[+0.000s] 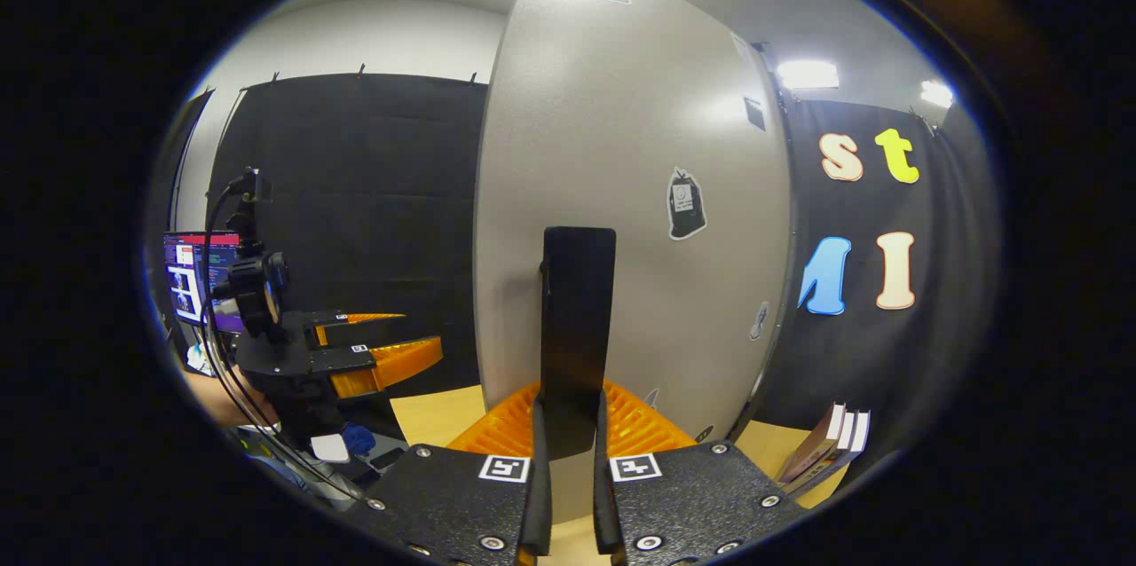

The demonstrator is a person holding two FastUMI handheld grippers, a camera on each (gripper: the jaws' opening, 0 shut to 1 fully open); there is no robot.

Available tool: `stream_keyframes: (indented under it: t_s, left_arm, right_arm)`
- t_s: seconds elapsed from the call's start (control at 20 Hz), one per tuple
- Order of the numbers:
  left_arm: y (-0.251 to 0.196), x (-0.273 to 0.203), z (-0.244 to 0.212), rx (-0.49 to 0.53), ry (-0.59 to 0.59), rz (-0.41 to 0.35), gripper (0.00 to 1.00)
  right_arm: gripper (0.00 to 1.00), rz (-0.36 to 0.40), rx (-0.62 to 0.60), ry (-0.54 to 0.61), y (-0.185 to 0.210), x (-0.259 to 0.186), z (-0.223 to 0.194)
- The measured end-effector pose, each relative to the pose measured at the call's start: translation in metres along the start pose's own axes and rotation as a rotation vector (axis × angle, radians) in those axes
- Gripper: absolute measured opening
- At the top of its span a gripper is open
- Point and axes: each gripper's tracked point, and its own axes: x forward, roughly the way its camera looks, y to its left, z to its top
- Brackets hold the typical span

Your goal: Open the cabinet door with the right hand, grasp the bottle in the cabinet with the left hand and place it on the coaster, then close the cabinet door with the right hand.

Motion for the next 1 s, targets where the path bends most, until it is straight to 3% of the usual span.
stream_keyframes:
  t_s: [0.1,0.2,0.25,0.3,0.35,0.4,0.5,0.6,0.65,0.75,0.8,0.85,0.9,1.0]
  left_arm:
    - [-0.012,0.011,0.0,0.016,-0.004,0.008,0.93]
    - [-0.032,0.021,-0.001,0.063,0.013,-0.025,0.93]
    - [-0.037,0.026,-0.002,0.09,0.025,-0.023,0.98]
    - [-0.039,0.03,0.001,0.109,0.02,-0.008,0.93]
    - [-0.042,0.034,0.006,0.117,0.009,0.0,0.98]
    - [-0.049,0.04,0.009,0.108,-0.003,-0.012,0.93]
    - [-0.068,0.047,0.002,0.061,0.012,-0.065,0.98]
    - [-0.073,0.063,-0.007,0.039,0.053,-0.072,0.93]
    - [-0.073,0.072,-0.007,0.036,0.053,-0.075,0.98]
    - [-0.073,0.093,-0.005,0.029,0.032,-0.079,0.98]
    - [-0.075,0.106,-0.007,0.032,0.034,-0.093,0.93]
    - [-0.075,0.12,-0.014,0.044,0.045,-0.107,0.98]
    - [-0.076,0.136,-0.016,0.054,0.044,-0.118,0.93]
    - [-0.074,0.175,-0.012,0.063,0.027,-0.13,0.98]
  right_arm:
    - [0.17,-0.027,-0.016,-0.012,-0.002,-0.008,0.001]
    - [0.23,-0.067,-0.046,-0.017,-0.003,-0.011,0.003]
    - [0.23,-0.095,-0.077,-0.016,-0.005,-0.014,0.003]
    - [0.26,-0.122,-0.113,-0.022,-0.006,-0.019,0.003]
    - [0.27,-0.141,-0.131,-0.031,-0.008,-0.024,0.003]
    - [0.27,-0.162,-0.13,-0.04,-0.012,-0.029,0.004]
    - [0.31,-0.199,-0.111,-0.043,-0.021,-0.037,0.001]
    - [0.32,-0.235,-0.083,-0.038,-0.038,-0.039,0.0]
    - [0.32,-0.261,-0.068,-0.037,-0.047,-0.039,-0.002]
    - [0.34,-0.318,-0.033,-0.03,-0.062,-0.045,-0.003]
    - [0.32,-0.348,-0.011,-0.029,-0.068,-0.048,-0.005]
    - [0.32,-0.378,0.015,-0.027,-0.075,-0.052,-0.007]
    - [0.31,-0.405,0.037,-0.025,-0.081,-0.056,-0.008]
    - [0.35,-0.43,0.077,-0.026,-0.081,-0.062,-0.008]
